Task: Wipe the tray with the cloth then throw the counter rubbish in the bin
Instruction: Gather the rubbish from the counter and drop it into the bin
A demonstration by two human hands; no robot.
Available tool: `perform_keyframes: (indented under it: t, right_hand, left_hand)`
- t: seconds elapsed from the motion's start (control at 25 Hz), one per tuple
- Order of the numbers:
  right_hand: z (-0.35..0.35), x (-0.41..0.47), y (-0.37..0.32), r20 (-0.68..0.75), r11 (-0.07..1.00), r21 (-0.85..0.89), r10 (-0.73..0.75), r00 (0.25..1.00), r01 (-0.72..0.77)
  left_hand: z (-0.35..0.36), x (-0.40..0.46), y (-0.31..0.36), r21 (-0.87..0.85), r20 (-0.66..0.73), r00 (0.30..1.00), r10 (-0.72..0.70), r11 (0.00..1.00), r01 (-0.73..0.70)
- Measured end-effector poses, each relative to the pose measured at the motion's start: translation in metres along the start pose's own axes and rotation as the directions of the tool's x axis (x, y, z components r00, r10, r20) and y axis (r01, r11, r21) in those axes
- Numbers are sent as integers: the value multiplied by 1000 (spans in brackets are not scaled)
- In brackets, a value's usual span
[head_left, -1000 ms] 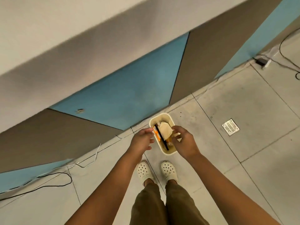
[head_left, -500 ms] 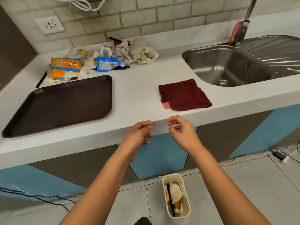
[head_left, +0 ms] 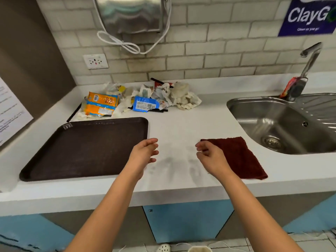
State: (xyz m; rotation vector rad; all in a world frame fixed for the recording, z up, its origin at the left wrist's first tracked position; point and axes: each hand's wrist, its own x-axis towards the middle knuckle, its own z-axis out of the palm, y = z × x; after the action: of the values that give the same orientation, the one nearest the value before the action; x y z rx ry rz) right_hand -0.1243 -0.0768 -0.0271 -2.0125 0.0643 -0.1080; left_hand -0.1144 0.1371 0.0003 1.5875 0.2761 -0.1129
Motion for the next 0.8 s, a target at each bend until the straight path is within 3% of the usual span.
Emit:
perform_keyframes:
  t: [0.36,0.44,0.6,0.8]
  right_hand:
    - [29,147,-18,-33,978,-203,44,998,-50]
    - [36,178,-24,-47,967,-252,39,998,-50]
    - [48,243,-40,-97,930,-367,-36,995,-2]
    - [58,317,-59,-150,802,-597,-135,979,19]
  left_hand:
    - [-33,162,44,180,-122,991,59,983,-36]
    - [-40,198,48,313,-123,988,93,949,-50]
    - [-48,265,56,620,-58,986,154,780,-85]
    - [-49,321,65,802,233,907,351,459,-383]
